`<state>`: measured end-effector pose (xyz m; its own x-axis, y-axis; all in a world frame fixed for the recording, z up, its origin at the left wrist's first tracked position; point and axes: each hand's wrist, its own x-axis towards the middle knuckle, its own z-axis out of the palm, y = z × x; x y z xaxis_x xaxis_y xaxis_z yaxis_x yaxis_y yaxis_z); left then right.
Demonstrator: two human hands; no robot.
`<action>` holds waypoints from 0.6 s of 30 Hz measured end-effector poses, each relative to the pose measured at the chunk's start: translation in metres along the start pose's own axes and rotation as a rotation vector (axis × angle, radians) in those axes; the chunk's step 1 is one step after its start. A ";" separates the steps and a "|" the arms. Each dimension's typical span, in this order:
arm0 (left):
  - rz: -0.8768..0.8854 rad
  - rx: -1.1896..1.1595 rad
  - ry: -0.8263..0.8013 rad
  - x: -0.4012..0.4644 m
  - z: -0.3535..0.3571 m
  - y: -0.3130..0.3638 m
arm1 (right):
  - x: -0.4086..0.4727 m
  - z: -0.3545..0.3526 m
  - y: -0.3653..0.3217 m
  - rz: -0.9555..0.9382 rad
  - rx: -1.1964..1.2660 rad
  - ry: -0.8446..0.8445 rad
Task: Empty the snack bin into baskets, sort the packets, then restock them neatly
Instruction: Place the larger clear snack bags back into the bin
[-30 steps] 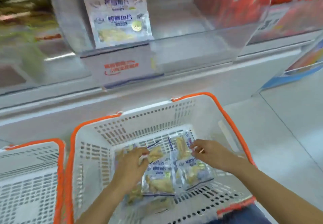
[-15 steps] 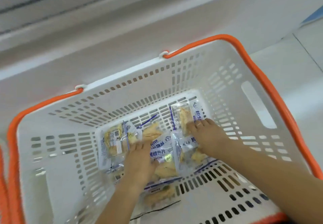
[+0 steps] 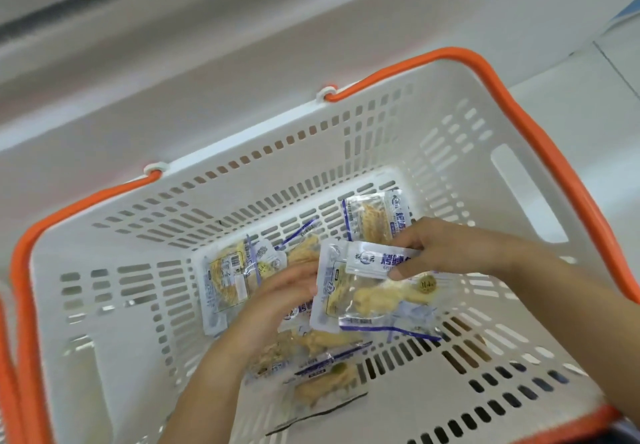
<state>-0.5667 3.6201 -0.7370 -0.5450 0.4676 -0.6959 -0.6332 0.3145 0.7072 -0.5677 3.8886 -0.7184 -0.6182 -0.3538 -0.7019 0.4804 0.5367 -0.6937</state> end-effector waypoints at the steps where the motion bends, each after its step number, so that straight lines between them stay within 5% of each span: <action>1: 0.006 -0.017 0.005 0.000 0.003 0.002 | -0.001 0.001 -0.001 0.003 0.037 -0.006; 8: 0.043 -0.177 0.511 0.005 -0.003 -0.004 | -0.011 -0.012 -0.003 0.127 0.236 0.309; 11: 0.218 -0.172 0.650 -0.001 -0.004 0.003 | -0.012 -0.009 0.000 0.208 0.270 0.325; 14: 0.470 -0.038 0.646 -0.012 0.021 0.018 | -0.010 0.002 -0.007 0.260 0.492 0.276; 18: 0.626 0.418 0.433 -0.010 0.048 0.014 | -0.008 0.007 -0.012 0.231 0.863 0.105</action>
<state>-0.5444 3.6595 -0.7143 -0.9408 0.3271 -0.0892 0.0609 0.4219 0.9046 -0.5643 3.8789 -0.7057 -0.4813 -0.2140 -0.8500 0.8740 -0.1911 -0.4468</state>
